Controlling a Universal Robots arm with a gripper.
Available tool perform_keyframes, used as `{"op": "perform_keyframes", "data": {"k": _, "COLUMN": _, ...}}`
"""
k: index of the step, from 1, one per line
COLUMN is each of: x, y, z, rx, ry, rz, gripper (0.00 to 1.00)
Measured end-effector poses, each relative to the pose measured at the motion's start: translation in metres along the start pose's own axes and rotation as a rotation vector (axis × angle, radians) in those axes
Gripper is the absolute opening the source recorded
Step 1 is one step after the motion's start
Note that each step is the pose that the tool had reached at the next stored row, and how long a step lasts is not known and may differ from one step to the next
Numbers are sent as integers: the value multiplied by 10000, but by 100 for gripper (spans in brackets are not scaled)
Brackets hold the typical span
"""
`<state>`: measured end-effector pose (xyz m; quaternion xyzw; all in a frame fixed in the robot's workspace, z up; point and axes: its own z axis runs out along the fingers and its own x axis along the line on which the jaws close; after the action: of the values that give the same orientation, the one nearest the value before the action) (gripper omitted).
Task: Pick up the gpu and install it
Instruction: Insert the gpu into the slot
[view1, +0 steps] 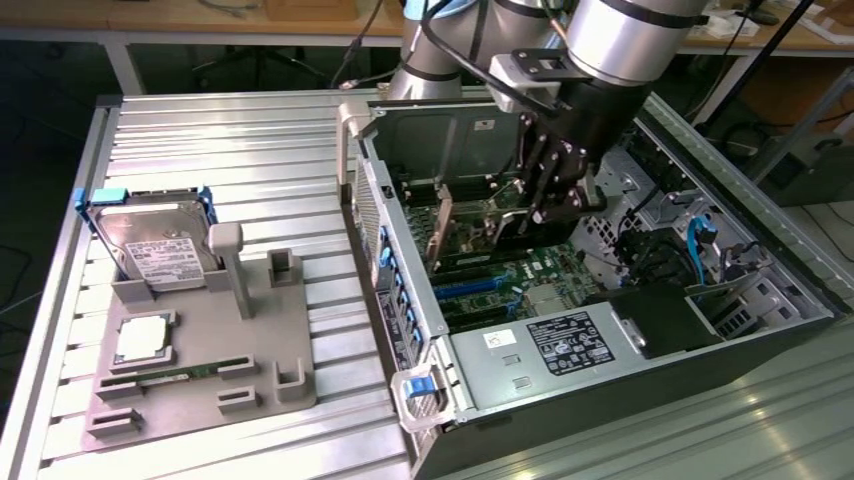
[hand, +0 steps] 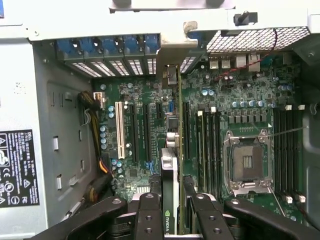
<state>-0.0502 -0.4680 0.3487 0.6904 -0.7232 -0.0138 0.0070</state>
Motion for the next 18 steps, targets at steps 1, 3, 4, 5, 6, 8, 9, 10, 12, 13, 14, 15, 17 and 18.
{"op": "perform_keyframes", "data": {"k": 1, "x": 1, "y": 16, "z": 22, "rx": 0, "ry": 0, "rz": 0, "gripper": 27}}
{"op": "perform_keyframes", "data": {"k": 3, "x": 2, "y": 38, "z": 58, "rx": 0, "ry": -1, "rz": 1, "gripper": 27}}
{"op": "perform_keyframes", "data": {"k": 4, "x": 3, "y": 45, "z": 75, "rx": 0, "ry": 0, "rz": 0, "gripper": 27}}
{"op": "perform_keyframes", "data": {"k": 5, "x": 3, "y": 52, "z": 94, "rx": -1, "ry": 0, "rz": 1, "gripper": 27}}
{"op": "perform_keyframes", "data": {"k": 6, "x": 4, "y": 54, "z": 111, "rx": -1, "ry": 1, "rz": 0, "gripper": 27}}
{"op": "perform_keyframes", "data": {"k": 8, "x": 4, "y": 61, "z": 157, "rx": 0, "ry": 1, "rz": 0, "gripper": 27}}
{"op": "perform_keyframes", "data": {"k": 9, "x": 5, "y": 65, "z": 174, "rx": 0, "ry": 0, "rz": 0, "gripper": 27}}
{"op": "perform_keyframes", "data": {"k": 10, "x": 5, "y": 66, "z": 201, "rx": 0, "ry": 0, "rz": -1, "gripper": 27}}
{"op": "perform_keyframes", "data": {"k": 12, "x": 5, "y": 67, "z": 238, "rx": 0, "ry": -1, "rz": 0, "gripper": 27}}
{"op": "perform_keyframes", "data": {"k": 13, "x": 6, "y": 67, "z": 257, "rx": 0, "ry": 0, "rz": 0, "gripper": 27}}
{"op": "perform_keyframes", "data": {"k": 14, "x": 6, "y": 67, "z": 274, "rx": 0, "ry": 0, "rz": 0, "gripper": 27}}
{"op": "perform_keyframes", "data": {"k": 15, "x": 6, "y": 66, "z": 291, "rx": 0, "ry": 0, "rz": -1, "gripper": 27}}
{"op": "perform_keyframes", "data": {"k": 17, "x": 6, "y": 66, "z": 304, "rx": -1, "ry": 1, "rz": 0, "gripper": 27}}
{"op": "perform_keyframes", "data": {"k": 18, "x": 6, "y": 67, "z": 303, "rx": -1, "ry": 2, "rz": 0, "gripper": 27}}
